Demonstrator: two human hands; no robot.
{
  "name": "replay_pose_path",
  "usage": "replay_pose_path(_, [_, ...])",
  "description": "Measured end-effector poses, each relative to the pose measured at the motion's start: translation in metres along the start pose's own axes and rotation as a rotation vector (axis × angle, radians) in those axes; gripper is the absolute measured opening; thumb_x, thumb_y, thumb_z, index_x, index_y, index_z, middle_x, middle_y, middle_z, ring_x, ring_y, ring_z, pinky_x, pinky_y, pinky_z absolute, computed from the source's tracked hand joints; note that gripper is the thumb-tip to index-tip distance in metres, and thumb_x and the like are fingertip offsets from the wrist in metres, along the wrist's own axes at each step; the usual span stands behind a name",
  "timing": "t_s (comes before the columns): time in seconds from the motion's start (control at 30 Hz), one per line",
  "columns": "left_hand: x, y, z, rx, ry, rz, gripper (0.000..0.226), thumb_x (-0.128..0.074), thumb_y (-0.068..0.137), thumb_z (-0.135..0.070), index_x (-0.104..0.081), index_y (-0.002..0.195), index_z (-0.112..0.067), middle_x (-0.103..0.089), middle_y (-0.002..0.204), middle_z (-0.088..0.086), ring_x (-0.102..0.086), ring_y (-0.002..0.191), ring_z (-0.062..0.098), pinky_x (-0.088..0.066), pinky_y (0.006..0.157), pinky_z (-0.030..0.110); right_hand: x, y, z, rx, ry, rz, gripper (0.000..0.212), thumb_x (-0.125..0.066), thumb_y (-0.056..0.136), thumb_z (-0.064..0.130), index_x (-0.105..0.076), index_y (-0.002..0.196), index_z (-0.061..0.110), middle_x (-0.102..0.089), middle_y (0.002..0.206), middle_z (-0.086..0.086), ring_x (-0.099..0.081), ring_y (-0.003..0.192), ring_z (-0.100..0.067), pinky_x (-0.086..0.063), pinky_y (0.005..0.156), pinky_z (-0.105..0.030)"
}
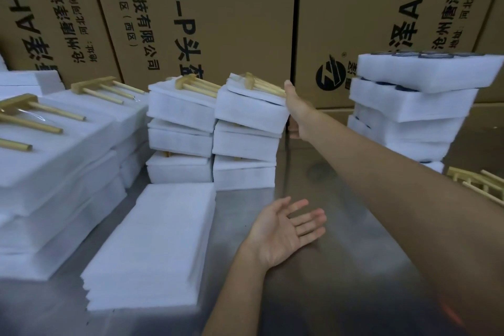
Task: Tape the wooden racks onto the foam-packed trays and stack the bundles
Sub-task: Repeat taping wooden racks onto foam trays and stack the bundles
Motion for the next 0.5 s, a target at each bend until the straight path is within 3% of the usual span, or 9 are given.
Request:
replay_pose_path(0.07, [0.0,-0.001,0.0,-0.004,0.011,-0.003,0.044,-0.047,0.1,-0.026,-0.048,0.137,-0.002,-0.062,0.125,0.032,-0.067,0.108,0.042,-0.055,0.087,0.052,0.012,-0.001,0.001,0.055,-0.06,-0.021,0.079,-0.039,0.092,0.069,-0.033,0.15,0.015,-0.039,0.151,-0.007,-0.042,0.132,-0.03,-0.043,0.105,-0.045])
replay_pose_path(0.17, [0.0,0.0,-0.001,-0.015,0.02,0.001,0.044,-0.047,0.1,-0.026,-0.049,0.137,-0.002,-0.062,0.125,0.032,-0.067,0.108,0.042,-0.057,0.084,0.05,0.041,-0.008,0.014,0.318,-0.309,-0.12,0.052,-0.047,0.098,0.044,-0.051,0.134,0.007,-0.054,0.136,-0.011,-0.054,0.112,-0.025,-0.045,0.092,-0.036])
replay_pose_path(0.23, [0.0,0.0,0.0,-0.019,0.028,0.001,0.044,-0.047,0.1,-0.026,-0.049,0.137,-0.002,-0.062,0.125,0.032,-0.068,0.107,0.042,-0.059,0.082,0.049,0.069,-0.021,0.028,0.588,-0.533,-0.269,0.032,-0.05,0.096,0.027,-0.06,0.119,0.008,-0.06,0.123,-0.01,-0.055,0.112,-0.026,-0.043,0.092,-0.035])
replay_pose_path(0.33, [0.0,0.002,0.001,-0.024,0.024,0.0,0.044,-0.047,0.1,-0.024,-0.05,0.136,-0.001,-0.062,0.125,0.032,-0.068,0.107,0.042,-0.06,0.078,0.049,0.117,-0.036,0.045,0.907,-1.03,-0.639,0.031,-0.05,0.088,0.025,-0.063,0.11,0.007,-0.058,0.117,-0.014,-0.048,0.114,-0.032,-0.035,0.096,-0.04])
replay_pose_path(0.4, [0.0,0.002,0.001,-0.028,0.023,-0.002,0.044,-0.046,0.1,-0.023,-0.05,0.137,0.0,-0.062,0.125,0.032,-0.068,0.106,0.042,-0.061,0.076,0.049,0.159,-0.031,0.052,0.864,-1.202,-0.784,0.044,-0.051,0.087,0.034,-0.056,0.123,0.007,-0.049,0.131,-0.019,-0.041,0.125,-0.035,-0.028,0.104,-0.048])
replay_pose_path(0.5, [-0.001,0.003,0.001,-0.034,0.039,-0.009,0.047,-0.05,0.094,-0.022,-0.051,0.136,0.0,-0.062,0.124,0.033,-0.068,0.105,0.042,-0.061,0.076,0.049,0.228,-0.014,0.047,0.525,-1.243,-0.684,0.067,-0.053,0.089,0.056,-0.036,0.146,0.024,-0.022,0.157,-0.016,-0.017,0.144,-0.038,-0.011,0.114,-0.059])
Point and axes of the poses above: each hand's wrist, its own y-axis towards the middle knuckle, its own x-axis out of the back of the hand, z = x × y, the point moved 4 cm from there along y, towards the middle knuckle
